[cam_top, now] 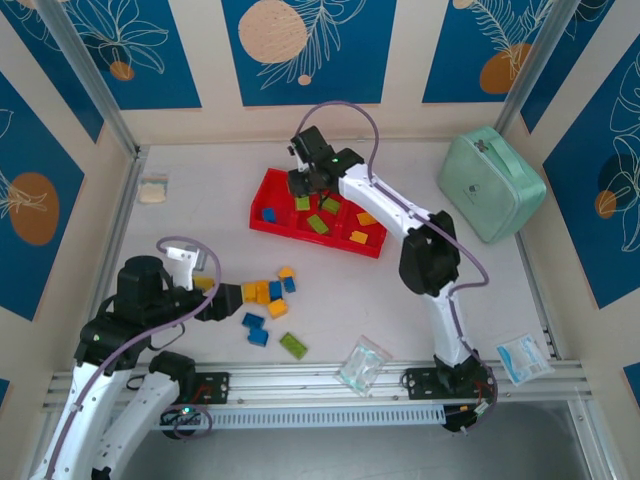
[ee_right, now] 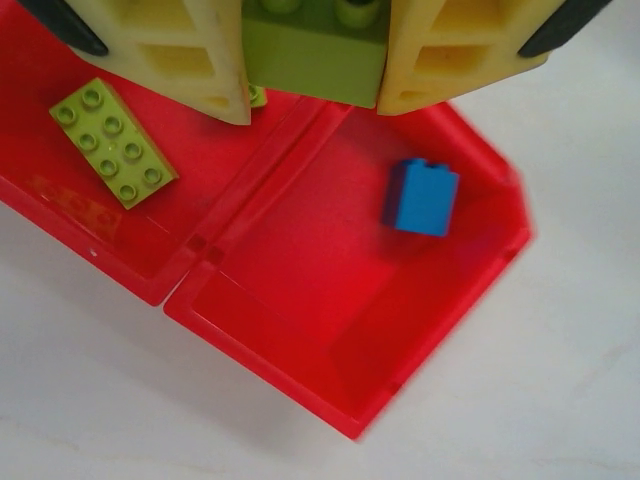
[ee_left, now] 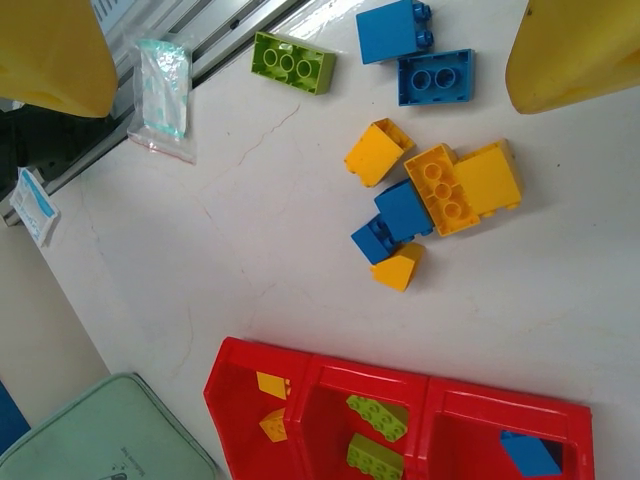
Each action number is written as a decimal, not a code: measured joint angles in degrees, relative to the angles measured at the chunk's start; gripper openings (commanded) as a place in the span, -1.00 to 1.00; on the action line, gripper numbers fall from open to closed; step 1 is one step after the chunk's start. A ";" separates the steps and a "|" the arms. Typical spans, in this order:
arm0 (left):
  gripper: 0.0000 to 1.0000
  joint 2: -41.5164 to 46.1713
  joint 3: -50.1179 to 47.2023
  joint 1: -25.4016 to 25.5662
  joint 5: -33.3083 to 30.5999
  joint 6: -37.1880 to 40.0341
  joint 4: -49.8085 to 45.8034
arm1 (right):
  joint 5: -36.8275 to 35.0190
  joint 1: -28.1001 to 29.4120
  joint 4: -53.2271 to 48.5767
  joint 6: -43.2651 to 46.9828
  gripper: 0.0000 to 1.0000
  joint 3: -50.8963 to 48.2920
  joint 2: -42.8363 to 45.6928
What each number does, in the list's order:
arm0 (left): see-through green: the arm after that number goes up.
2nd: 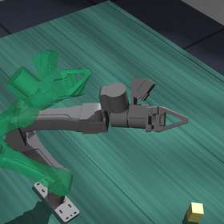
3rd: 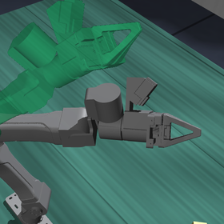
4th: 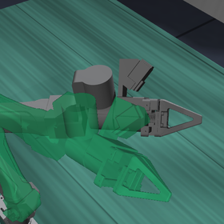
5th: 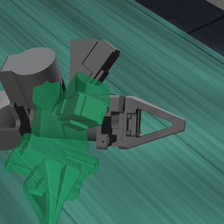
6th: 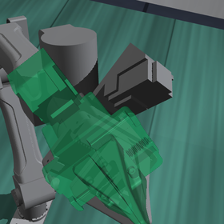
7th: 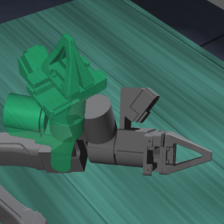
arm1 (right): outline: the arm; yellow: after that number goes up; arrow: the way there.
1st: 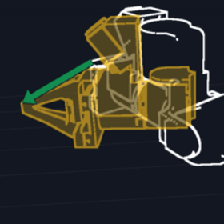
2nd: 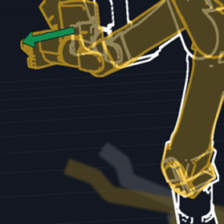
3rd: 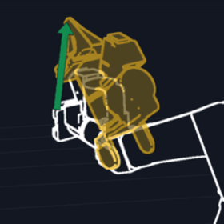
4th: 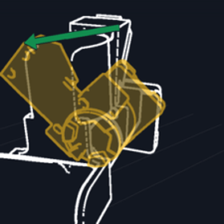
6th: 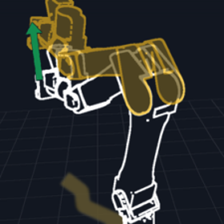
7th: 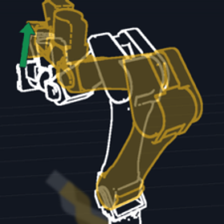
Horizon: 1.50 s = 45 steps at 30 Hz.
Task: Sort the legos into containers by color
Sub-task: Place the lego in the container, then pick up the lego from the bottom-center of the table.
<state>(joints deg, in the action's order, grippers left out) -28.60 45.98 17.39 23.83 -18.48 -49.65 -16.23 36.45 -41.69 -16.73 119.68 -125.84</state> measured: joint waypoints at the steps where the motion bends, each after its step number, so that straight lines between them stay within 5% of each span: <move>1: 0.99 0.00 0.00 0.00 0.11 0.09 0.00 | 0.22 -0.74 -0.31 0.22 -0.52 0.66 -1.84; 6: 0.99 0.02 -0.44 0.00 0.17 0.46 0.66 | 0.61 -3.74 -1.40 0.17 -0.48 0.92 -5.73; 10: 0.99 0.02 -0.52 0.00 0.33 0.57 0.81 | 1.33 -5.66 -1.11 -0.72 -0.26 0.92 -5.97; 18: 0.99 0.07 -0.57 0.00 0.33 0.57 0.83 | 1.51 -6.27 -2.08 -2.43 0.67 0.92 -5.86; 25: 0.99 0.55 -0.63 0.00 0.33 0.57 0.85 | 1.73 -3.93 -4.61 -3.23 0.73 -6.10 3.58; 36: 0.99 2.01 -0.63 0.02 -0.20 0.57 0.83 | 3.63 16.81 -3.82 -4.90 0.98 -37.11 33.55; 45: 0.99 2.16 -0.63 0.07 -3.06 0.35 0.72 | 3.85 30.99 -5.01 -12.98 0.98 -49.66 33.00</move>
<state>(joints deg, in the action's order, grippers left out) -26.44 45.34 17.45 20.78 -18.13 -48.93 -12.38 67.44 -46.70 -29.71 70.02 -92.84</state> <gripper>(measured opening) 0.994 0.997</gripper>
